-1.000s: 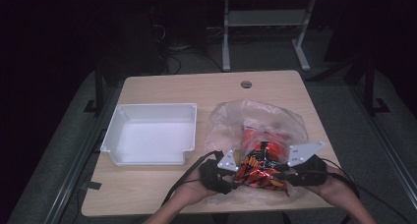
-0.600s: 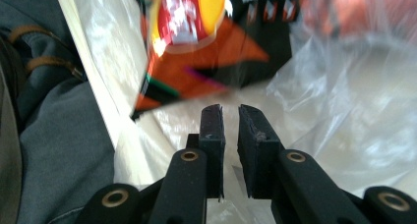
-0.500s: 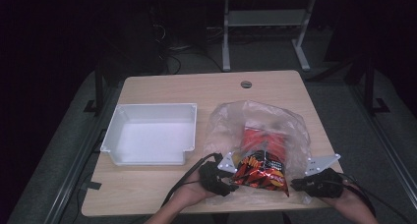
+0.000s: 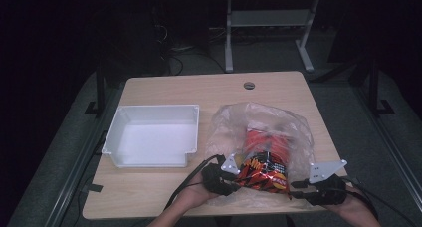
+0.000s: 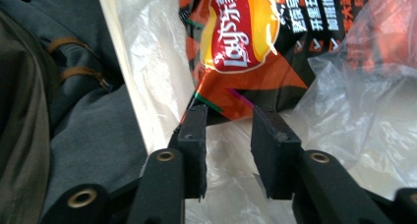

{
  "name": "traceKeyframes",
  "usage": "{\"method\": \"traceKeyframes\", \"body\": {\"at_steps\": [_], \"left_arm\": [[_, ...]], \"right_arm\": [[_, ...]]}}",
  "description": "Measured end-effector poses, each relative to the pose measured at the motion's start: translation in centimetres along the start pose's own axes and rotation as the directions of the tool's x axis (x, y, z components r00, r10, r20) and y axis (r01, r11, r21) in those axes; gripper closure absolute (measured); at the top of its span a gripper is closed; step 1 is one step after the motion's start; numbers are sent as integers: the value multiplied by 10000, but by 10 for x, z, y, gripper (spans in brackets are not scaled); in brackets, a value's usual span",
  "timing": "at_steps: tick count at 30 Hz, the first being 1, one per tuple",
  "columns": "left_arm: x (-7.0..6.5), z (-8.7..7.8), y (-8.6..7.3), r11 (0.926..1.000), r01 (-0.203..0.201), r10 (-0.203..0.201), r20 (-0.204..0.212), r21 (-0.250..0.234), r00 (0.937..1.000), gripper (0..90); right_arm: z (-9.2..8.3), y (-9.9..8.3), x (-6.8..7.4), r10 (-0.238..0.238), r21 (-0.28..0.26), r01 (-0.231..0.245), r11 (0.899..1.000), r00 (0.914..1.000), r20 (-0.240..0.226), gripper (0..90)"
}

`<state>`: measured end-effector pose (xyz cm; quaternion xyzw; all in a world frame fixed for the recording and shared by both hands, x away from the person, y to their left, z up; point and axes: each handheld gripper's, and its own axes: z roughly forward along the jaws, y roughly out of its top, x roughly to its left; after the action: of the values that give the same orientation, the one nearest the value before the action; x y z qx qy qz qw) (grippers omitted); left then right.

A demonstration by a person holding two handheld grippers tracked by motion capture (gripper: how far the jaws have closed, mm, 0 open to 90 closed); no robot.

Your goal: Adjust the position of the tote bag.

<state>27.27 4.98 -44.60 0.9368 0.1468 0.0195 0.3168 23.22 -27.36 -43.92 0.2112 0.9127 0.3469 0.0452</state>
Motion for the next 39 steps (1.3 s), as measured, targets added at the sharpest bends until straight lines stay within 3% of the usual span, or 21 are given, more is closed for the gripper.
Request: {"method": "traceKeyframes", "body": {"at_steps": [9,10,13,14,16,22,24,29,35,39], "left_arm": [[0,0,2,9999,-12,11,-46,-138,10000,797],[1,-1,2,9998,-181,181,-35,-17,9998,807],[-2,-1,4,9998,-160,159,-82,-148,9998,831],[-1,-3,4,9992,-387,386,-94,-56,9992,842],[-1,-4,4,9992,-199,199,8,-360,9998,873],[1,-11,6,9975,-154,166,166,-684,9997,893],[2,-15,8,9932,239,-206,301,-1139,9993,894],[4,-22,12,9901,255,-217,292,-1377,9993,895],[4,-27,15,9886,177,-124,365,-1494,9993,895],[4,-29,16,9858,227,-169,365,-1665,9992,893]], "right_arm": [[-4,1,5,-179,-253,176,9995,9998,-113,600],[-4,1,6,-230,-236,228,9995,9997,-64,596],[-3,1,6,-211,-172,211,9996,9998,21,581],[-3,0,6,-132,-177,132,9998,9999,-1,580],[-4,-1,5,-113,-230,114,9997,9999,61,568],[-8,-2,7,-131,-305,135,9994,9998,124,547],[-9,-1,10,-211,-272,215,9994,9997,158,546],[-9,2,14,-478,-277,496,9984,9970,613,549],[-15,10,13,-442,-622,518,9967,9920,1179,619],[-17,14,13,-471,-576,557,9968,9887,1422,771]]}}
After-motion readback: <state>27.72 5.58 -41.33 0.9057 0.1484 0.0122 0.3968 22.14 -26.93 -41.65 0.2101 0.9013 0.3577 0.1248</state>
